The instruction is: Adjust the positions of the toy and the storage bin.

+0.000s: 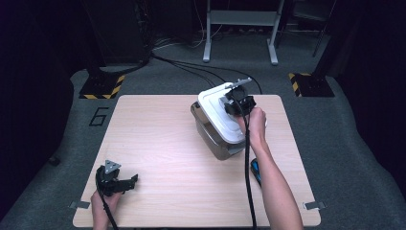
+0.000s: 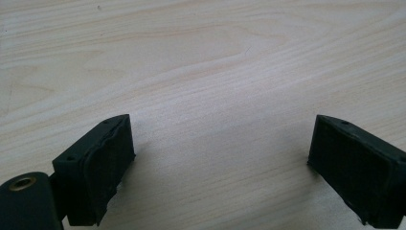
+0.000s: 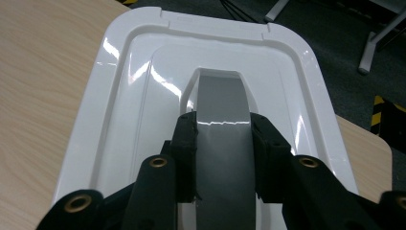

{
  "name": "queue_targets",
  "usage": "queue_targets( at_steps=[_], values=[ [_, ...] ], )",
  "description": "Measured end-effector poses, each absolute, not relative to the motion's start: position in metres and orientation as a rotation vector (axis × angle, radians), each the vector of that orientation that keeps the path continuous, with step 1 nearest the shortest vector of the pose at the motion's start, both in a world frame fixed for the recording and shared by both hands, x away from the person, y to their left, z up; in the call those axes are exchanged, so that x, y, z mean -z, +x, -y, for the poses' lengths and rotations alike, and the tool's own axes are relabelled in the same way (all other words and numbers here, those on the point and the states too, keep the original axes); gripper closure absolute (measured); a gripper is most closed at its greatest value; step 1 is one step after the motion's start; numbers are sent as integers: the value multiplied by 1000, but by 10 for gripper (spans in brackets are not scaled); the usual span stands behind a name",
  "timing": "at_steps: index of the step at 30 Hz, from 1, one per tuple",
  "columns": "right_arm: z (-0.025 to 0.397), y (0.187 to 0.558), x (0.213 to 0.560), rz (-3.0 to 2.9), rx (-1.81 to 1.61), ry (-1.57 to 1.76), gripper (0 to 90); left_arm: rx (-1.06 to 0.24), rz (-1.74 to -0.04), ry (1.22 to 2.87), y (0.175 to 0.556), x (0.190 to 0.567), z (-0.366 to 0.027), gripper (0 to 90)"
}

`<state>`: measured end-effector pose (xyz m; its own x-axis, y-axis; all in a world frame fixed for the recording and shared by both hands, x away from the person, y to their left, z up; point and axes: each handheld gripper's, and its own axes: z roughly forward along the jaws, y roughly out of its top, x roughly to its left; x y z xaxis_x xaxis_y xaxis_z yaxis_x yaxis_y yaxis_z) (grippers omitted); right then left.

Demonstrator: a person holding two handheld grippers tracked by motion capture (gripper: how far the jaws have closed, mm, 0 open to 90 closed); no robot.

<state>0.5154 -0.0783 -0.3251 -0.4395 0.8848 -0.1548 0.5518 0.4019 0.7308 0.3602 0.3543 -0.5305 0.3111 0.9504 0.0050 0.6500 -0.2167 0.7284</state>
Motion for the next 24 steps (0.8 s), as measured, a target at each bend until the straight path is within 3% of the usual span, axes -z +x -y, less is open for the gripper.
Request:
queue_targets(
  at_steps=[24],
  values=[
    [155, 514, 314, -1999, -795, 1332, 667, -627, -1412, 1941, 361, 532, -354, 81]
  ],
)
